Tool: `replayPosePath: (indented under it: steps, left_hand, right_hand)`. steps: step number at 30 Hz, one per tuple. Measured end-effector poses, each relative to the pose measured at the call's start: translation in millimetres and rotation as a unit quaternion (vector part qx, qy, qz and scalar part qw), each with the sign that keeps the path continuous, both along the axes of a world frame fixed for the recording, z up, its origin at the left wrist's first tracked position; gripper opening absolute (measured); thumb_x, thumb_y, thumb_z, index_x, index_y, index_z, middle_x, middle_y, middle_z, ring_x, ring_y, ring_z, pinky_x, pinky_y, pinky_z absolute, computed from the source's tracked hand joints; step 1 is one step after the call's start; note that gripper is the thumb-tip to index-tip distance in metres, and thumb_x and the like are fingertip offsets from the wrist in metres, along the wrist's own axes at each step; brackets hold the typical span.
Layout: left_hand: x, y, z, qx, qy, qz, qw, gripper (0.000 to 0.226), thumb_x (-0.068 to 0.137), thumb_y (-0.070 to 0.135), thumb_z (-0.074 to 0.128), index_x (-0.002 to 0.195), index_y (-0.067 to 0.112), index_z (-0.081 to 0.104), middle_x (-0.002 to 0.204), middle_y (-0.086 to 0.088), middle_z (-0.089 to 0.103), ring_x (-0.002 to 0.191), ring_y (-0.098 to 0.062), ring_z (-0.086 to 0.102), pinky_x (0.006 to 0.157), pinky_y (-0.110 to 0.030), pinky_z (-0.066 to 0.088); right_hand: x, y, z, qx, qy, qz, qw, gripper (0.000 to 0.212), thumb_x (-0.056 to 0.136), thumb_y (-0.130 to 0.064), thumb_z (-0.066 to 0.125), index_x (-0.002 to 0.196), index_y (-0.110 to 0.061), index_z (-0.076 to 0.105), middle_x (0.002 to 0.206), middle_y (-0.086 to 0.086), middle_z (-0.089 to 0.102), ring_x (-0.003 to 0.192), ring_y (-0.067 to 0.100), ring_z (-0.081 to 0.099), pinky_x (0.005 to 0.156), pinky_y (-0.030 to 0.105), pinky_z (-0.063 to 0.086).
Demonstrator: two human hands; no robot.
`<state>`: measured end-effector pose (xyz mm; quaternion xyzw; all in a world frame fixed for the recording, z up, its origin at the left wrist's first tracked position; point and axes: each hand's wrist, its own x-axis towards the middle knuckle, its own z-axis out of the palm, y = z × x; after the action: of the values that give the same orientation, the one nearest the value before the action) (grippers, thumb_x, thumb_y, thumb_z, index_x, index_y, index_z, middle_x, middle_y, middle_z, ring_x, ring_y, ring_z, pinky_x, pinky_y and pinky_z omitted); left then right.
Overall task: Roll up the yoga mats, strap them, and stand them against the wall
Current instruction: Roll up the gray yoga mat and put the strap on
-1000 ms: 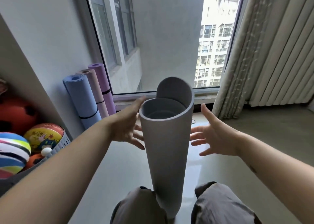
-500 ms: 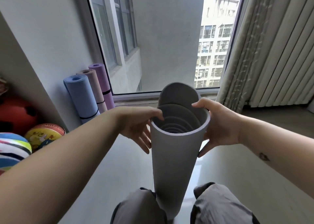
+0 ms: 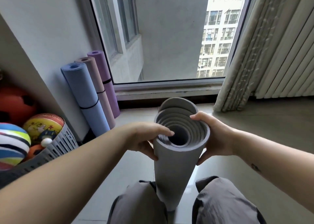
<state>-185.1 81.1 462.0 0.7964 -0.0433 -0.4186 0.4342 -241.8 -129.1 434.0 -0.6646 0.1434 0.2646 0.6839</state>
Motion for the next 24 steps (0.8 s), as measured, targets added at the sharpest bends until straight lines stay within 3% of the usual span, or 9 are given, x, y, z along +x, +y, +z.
replayPosePath:
  steps: [4, 11, 15, 18, 21, 24]
  left_hand:
    - [-3.5, 1.5, -22.3, -0.040, -0.010, 0.023, 0.999, 0.022, 0.089, 0.033, 0.065, 0.102, 0.014, 0.064, 0.083, -0.003, 0.073, 0.073, -0.020, 0.070, 0.077, -0.041, 0.060]
    - [-3.5, 8.2, -43.2, -0.088, 0.009, 0.022, 0.996, 0.065, 0.068, 0.063, 0.066, 0.119, 0.023, 0.061, 0.113, -0.003, 0.069, 0.098, -0.028, 0.068, 0.082, -0.043, 0.058]
    - [-3.9, 12.7, -45.9, -0.106, 0.019, 0.031, 0.994, 0.070, 0.067, 0.065, 0.064, 0.123, 0.023, 0.057, 0.119, -0.005, 0.065, 0.102, -0.030, 0.066, 0.083, -0.044, 0.058]
    - [-4.1, 21.6, -40.7, -0.091, 0.039, 0.035, 0.995, 0.064, 0.072, 0.059, 0.068, 0.123, 0.021, 0.058, 0.119, -0.006, 0.065, 0.104, -0.032, 0.066, 0.084, -0.047, 0.057]
    - [-3.5, 26.9, -39.3, -0.086, 0.060, 0.059, 0.993, 0.046, 0.082, 0.044, 0.069, 0.119, 0.018, 0.060, 0.116, -0.009, 0.067, 0.105, -0.032, 0.065, 0.082, -0.050, 0.057]
    - [-6.0, 20.5, -43.3, -0.094, 0.051, 0.076, 0.991, 0.049, 0.077, 0.039, 0.067, 0.122, 0.022, 0.054, 0.119, -0.011, 0.063, 0.105, -0.033, 0.064, 0.077, -0.049, 0.059]
  right_hand:
    - [8.4, -0.3, -19.7, 0.009, 0.004, -0.008, 1.000, 0.063, 0.068, -0.057, 0.057, 0.115, -0.017, 0.067, 0.121, 0.022, 0.062, 0.111, 0.042, 0.058, 0.078, 0.061, 0.051]
    - [16.6, -6.2, -35.8, 0.039, 0.015, 0.022, 0.999, 0.062, 0.079, -0.063, 0.047, 0.112, -0.016, 0.070, 0.117, 0.022, 0.065, 0.109, 0.040, 0.060, 0.091, 0.070, 0.042]
    - [17.4, -6.6, -37.7, 0.056, 0.023, 0.048, 0.997, 0.071, 0.075, -0.072, 0.046, 0.120, -0.021, 0.066, 0.123, 0.017, 0.064, 0.116, 0.039, 0.057, 0.094, 0.072, 0.038]
    - [19.0, -3.4, -28.0, 0.005, 0.024, 0.065, 0.998, 0.082, 0.068, -0.081, 0.048, 0.133, -0.031, 0.054, 0.135, 0.009, 0.056, 0.126, 0.035, 0.049, 0.092, 0.069, 0.042]
    - [24.8, 0.3, -5.1, -0.076, -0.013, 0.082, 0.994, 0.064, 0.084, -0.072, 0.043, 0.135, -0.034, 0.046, 0.137, 0.006, 0.051, 0.121, 0.033, 0.053, 0.088, 0.062, 0.049]
    - [31.7, 8.4, 10.5, -0.155, -0.034, 0.054, 0.986, 0.042, 0.100, -0.049, 0.035, 0.124, -0.020, 0.054, 0.116, 0.016, 0.063, 0.098, 0.035, 0.067, 0.078, 0.058, 0.056]
